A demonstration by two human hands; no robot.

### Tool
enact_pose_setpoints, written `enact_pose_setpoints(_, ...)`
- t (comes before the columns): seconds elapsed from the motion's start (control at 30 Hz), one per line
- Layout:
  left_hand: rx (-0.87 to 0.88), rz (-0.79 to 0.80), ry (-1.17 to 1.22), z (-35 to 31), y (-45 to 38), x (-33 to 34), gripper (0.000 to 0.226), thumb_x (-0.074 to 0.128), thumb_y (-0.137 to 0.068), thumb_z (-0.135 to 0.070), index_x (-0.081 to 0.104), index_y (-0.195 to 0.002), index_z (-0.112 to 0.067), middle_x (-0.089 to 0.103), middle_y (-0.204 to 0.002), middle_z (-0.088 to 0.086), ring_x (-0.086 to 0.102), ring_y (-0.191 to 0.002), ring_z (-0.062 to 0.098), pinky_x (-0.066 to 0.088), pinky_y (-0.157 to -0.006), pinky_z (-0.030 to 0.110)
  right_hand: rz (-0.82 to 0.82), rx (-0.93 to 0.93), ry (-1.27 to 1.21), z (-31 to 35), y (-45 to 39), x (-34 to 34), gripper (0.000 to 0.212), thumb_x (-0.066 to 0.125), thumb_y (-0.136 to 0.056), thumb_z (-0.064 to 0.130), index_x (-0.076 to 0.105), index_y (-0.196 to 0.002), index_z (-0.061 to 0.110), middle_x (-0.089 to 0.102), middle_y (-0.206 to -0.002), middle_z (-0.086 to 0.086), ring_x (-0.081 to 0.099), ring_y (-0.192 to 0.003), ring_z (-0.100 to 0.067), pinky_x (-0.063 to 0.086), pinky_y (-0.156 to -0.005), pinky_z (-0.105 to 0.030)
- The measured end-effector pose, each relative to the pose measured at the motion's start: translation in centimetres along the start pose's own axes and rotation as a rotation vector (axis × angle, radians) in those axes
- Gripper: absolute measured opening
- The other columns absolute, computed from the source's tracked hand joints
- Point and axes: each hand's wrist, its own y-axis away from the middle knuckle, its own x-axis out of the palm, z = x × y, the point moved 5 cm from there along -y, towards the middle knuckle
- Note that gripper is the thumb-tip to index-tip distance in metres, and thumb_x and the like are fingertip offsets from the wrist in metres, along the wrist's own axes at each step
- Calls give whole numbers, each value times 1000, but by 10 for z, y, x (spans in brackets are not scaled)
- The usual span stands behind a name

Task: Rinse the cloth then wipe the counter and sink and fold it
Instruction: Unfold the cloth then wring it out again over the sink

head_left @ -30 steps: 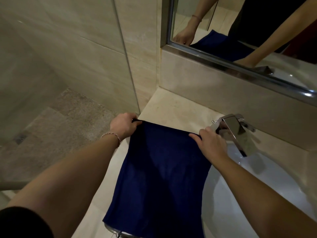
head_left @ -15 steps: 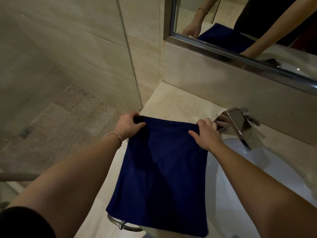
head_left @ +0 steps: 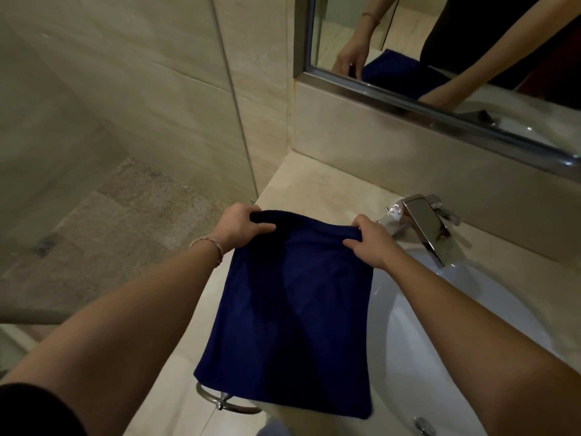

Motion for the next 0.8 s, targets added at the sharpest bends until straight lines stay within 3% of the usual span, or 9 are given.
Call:
enact_pose_setpoints(0.17, -39, 77, 293, 1, 23, -14, 14, 78, -88, -7, 71, -100, -7, 70, -93, 6, 67, -87, 22, 57, -71, 23, -10, -77, -20, 8, 18, -15, 41, 59, -96, 48, 62, -97, 7, 64, -93, -7, 62, -86, -26, 49, -72, -36)
enact_pose_setpoints(0.3, 13, -5, 236, 8, 38, -32, 16, 79, -83, -1, 72, -95, -9, 68, -112, 15, 65, -106, 32, 56, -94, 42, -72, -145, -66, 14, 35, -23, 30, 60, -99, 36, 62, -92, 7, 64, -90, -9, 60, -86, -27, 43, -66, -31)
enact_pose_setpoints(0.4, 14, -13, 266, 6, 58, -42, 17, 78, -83, 3, 74, -91, -12, 73, -99, 17, 69, -95, 32, 59, -91, 47, -116, -193, -96, 21, 58, -27, 25, 61, -99, 32, 61, -93, 7, 63, -89, -6, 58, -82, -23, 43, -65, -29)
enact_pose_setpoints(0.5, 61, 0, 220, 4, 85, -44, 15, 78, -83, 2, 74, -97, -2, 74, -96, 21, 71, -93, 36, 60, -88, 48, -145, -241, -110, 24, 85, -26, 20, 62, -98, 30, 61, -91, 12, 63, -89, -4, 58, -82, -22, 45, -70, -33)
enact_pose_setpoints(0.6, 118, -34, 177, 10, 116, -40, 13, 80, -82, 1, 76, -93, -2, 74, -93, 17, 72, -89, 32, 60, -86, 38, -124, -285, -86, 23, 119, -12, 18, 62, -97, 32, 60, -86, 17, 63, -82, 0, 60, -78, -22, 46, -68, -34)
enact_pose_setpoints(0.7, 137, -51, 89, 19, 148, -29, 12, 80, -82, -1, 77, -92, -6, 72, -88, 5, 65, -76, 11, 52, -72, 16, -90, -326, -39, 19, 150, 8, 21, 59, -98, 35, 59, -87, 18, 62, -80, 1, 59, -75, -19, 48, -67, -35)
enact_pose_setpoints(0.8, 223, -93, -57, 32, 182, -14, 13, 81, -79, -3, 78, -88, -12, 68, -86, -2, 58, -74, -2, 43, -70, 10, -39, -372, 15, 11, 178, 34, 22, 56, -100, 36, 57, -89, 18, 60, -82, 2, 57, -75, -14, 45, -64, -30)
